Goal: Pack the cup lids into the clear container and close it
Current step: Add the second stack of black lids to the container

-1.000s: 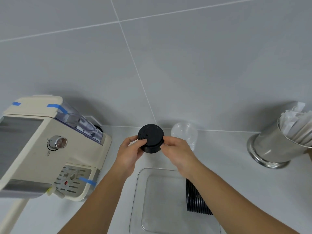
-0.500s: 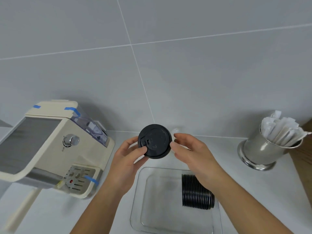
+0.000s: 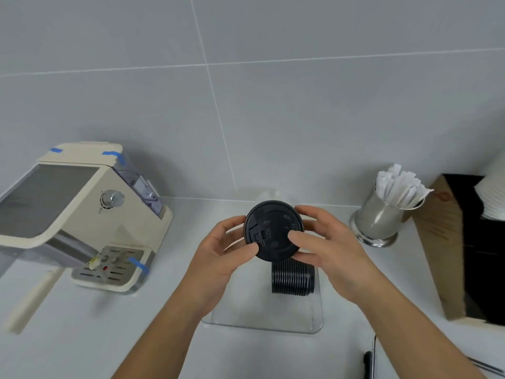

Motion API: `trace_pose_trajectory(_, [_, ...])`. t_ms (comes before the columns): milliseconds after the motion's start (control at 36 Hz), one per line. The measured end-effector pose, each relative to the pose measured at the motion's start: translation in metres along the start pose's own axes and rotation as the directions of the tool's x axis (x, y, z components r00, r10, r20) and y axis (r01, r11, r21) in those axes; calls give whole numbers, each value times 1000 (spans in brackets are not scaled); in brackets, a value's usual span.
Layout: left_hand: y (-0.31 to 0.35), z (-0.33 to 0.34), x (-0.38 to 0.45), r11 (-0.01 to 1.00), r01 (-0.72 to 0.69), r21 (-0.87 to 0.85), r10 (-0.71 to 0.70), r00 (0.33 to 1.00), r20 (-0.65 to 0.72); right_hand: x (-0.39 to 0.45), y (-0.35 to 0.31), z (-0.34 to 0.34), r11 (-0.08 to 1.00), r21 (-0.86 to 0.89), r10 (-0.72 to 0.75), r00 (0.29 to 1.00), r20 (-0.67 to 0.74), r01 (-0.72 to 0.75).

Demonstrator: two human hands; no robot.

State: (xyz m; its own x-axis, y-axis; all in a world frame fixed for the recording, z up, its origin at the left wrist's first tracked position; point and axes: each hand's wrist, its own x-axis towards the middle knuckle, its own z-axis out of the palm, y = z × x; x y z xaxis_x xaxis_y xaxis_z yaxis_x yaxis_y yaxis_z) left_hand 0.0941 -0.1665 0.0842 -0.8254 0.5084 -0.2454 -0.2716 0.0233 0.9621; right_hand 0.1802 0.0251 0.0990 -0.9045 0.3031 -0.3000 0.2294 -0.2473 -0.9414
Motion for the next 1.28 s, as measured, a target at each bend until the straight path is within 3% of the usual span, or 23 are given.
trace_pose_trajectory(167, [-5,11,-9,996,90,-28,-88,994,65,-18,10,-15,999,-47,3,999,-50,-5])
trace_pose_trajectory(389, [-20,12,-17,947,190,261,-220,971,92,-39,38,-25,979,-202,0,999,-48,-9])
trace_pose_trajectory(500, [-29,10,-19,919,247,308,-298,945,131,-44,53,-27,955,-297,-19,1000,-19,12])
trace_pose_trajectory(694, [-52,11,-19,903,373,212,-411,893,180,-48,74,-27,899,-429,87,996,-31,-92])
trace_pose_trajectory(944, [-74,21,-9,870,478,124,-481,877,-3,-46,92,-26,793,-609,51,998,29,-23])
trace_pose_trajectory(1278, [-87,29,-2,847,522,101,-523,852,-12,-40,103,-19,527,-846,36,993,113,77])
